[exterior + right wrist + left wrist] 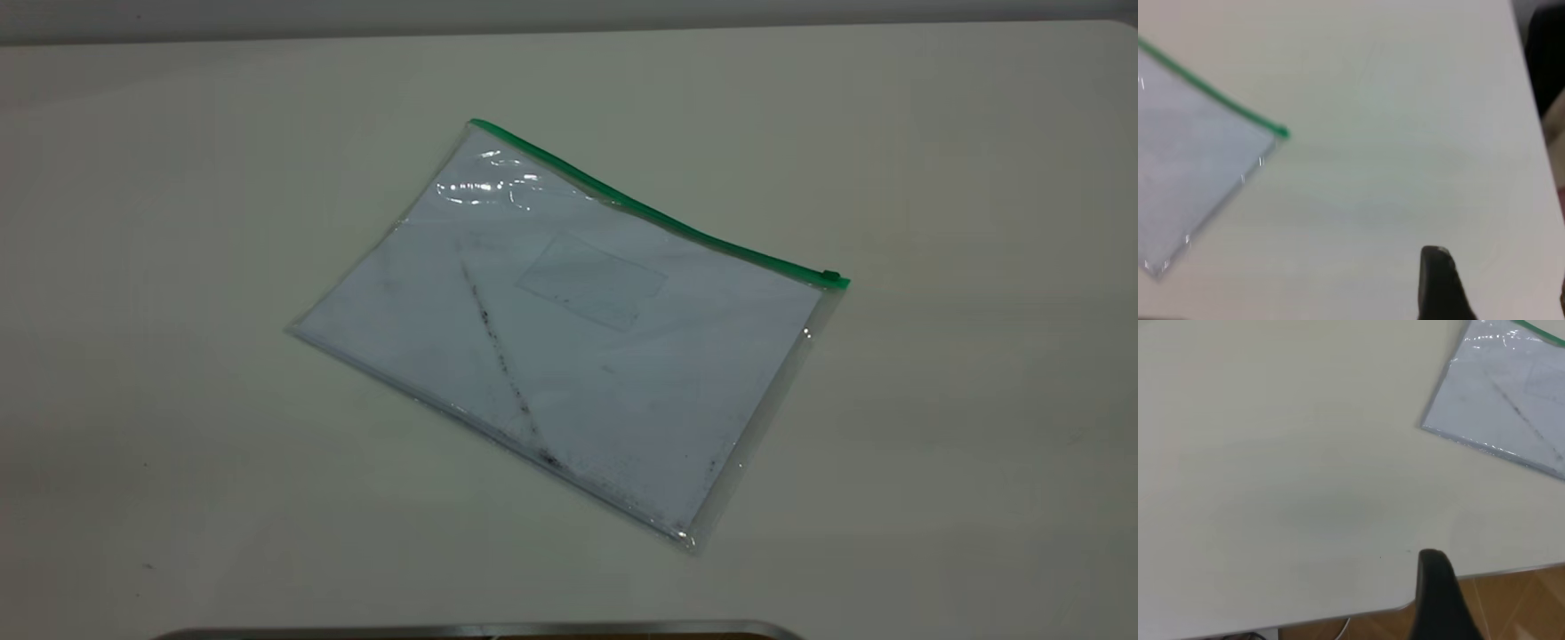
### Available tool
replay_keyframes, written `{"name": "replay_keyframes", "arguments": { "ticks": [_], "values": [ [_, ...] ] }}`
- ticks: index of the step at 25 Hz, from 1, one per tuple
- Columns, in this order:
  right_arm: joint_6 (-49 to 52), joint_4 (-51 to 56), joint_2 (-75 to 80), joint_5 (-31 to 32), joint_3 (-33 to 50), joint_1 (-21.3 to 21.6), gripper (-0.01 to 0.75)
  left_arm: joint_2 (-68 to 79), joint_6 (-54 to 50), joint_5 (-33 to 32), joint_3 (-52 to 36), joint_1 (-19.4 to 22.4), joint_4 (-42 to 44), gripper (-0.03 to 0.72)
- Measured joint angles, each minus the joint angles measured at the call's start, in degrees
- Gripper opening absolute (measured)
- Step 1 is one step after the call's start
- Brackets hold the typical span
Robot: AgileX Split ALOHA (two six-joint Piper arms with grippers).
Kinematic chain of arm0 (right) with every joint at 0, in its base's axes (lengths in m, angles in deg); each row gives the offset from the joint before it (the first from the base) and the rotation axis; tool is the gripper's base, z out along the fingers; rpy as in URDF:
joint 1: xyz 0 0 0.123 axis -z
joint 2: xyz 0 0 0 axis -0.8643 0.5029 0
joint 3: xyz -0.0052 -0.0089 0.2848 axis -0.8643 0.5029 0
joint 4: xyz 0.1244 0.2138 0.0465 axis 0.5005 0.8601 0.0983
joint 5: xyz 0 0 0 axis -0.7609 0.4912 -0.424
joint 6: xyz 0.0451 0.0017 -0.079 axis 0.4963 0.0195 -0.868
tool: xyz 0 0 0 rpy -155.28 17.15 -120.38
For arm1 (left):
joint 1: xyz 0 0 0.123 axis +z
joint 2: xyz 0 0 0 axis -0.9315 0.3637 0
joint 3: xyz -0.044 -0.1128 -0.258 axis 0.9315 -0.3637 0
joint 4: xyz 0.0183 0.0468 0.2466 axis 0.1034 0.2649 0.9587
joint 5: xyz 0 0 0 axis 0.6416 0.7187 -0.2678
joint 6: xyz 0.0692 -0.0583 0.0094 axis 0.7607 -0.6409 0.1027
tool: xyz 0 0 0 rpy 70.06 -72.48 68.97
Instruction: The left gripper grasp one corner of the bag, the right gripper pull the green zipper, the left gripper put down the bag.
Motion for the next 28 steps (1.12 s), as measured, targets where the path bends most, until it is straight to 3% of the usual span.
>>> {"name": "replay_keyframes", "arguments": {
  "ticks": [8,28],
  "values": [
    [0.00,0.00,-0.80,0.38,0.00,0.57,0.462,-0.06,0.00,-0.10,0.00,5.49,0.05,0.509],
    [0.00,0.00,-0.80,0.38,0.00,0.57,0.462,-0.06,0.00,-0.10,0.00,5.62,0.05,0.509]
  ]
}}
